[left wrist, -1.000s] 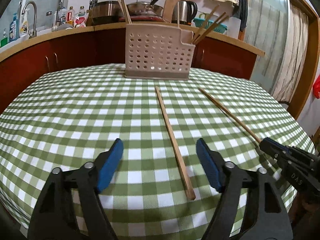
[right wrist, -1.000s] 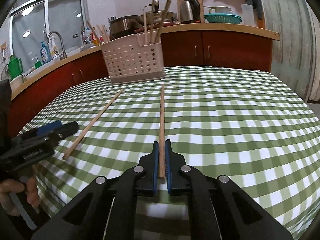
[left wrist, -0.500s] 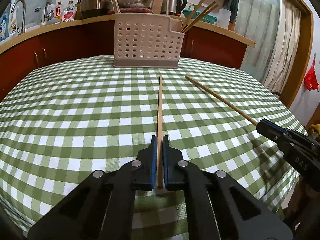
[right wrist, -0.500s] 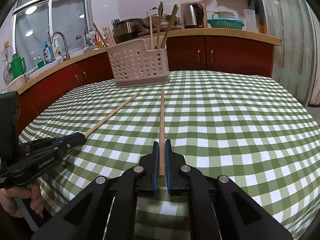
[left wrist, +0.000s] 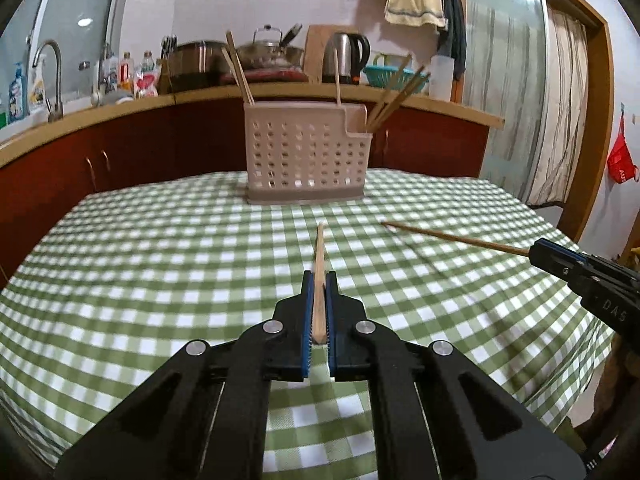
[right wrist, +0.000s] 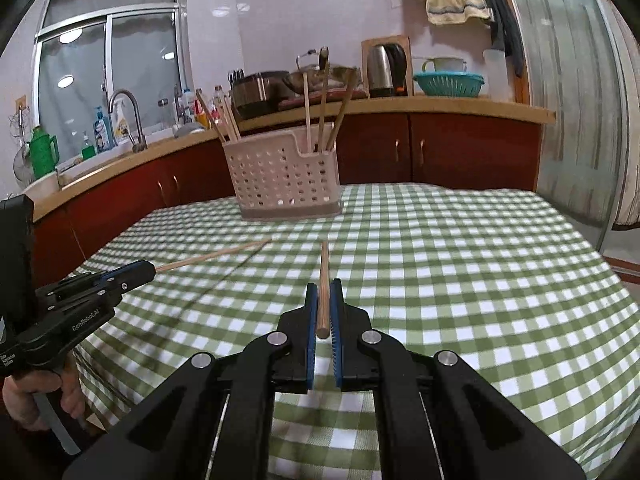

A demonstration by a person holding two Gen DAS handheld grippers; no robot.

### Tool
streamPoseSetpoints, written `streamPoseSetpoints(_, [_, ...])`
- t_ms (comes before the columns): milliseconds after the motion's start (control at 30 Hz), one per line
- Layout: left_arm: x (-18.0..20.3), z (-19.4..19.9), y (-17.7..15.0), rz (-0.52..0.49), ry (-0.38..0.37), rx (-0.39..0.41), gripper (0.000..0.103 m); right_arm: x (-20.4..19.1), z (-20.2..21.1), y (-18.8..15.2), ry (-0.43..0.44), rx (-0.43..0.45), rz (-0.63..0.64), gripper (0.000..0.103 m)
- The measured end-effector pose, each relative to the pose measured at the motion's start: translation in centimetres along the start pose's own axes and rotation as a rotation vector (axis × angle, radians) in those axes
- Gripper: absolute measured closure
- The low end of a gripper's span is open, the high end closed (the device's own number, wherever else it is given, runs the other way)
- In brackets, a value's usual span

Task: Organize utensils
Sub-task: 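Lift both held chopsticks and carry them over the beige basket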

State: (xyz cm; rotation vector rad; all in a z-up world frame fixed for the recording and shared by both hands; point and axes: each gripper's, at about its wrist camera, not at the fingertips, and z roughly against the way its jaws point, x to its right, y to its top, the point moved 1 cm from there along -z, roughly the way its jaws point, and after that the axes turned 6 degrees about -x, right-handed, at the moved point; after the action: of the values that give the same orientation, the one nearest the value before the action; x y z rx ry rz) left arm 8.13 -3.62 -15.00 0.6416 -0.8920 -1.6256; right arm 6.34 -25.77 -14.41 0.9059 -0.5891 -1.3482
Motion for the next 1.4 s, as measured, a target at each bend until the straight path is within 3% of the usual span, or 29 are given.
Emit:
streamPoseSetpoints(633, [-2.4, 4.6, 5.4, 0.016, 0.028, 0.139, 0.097, -1.6, 3.9, 4.8, 0.014, 0.132, 0.03, 0.096])
streamPoseSetpoints(1400, [-4.0, 2.5, 9.6, 0.006, 0.003, 0.155, 0.097, -3.1, 0.0, 11.2, 0.038, 0.172, 0.097, 0.096])
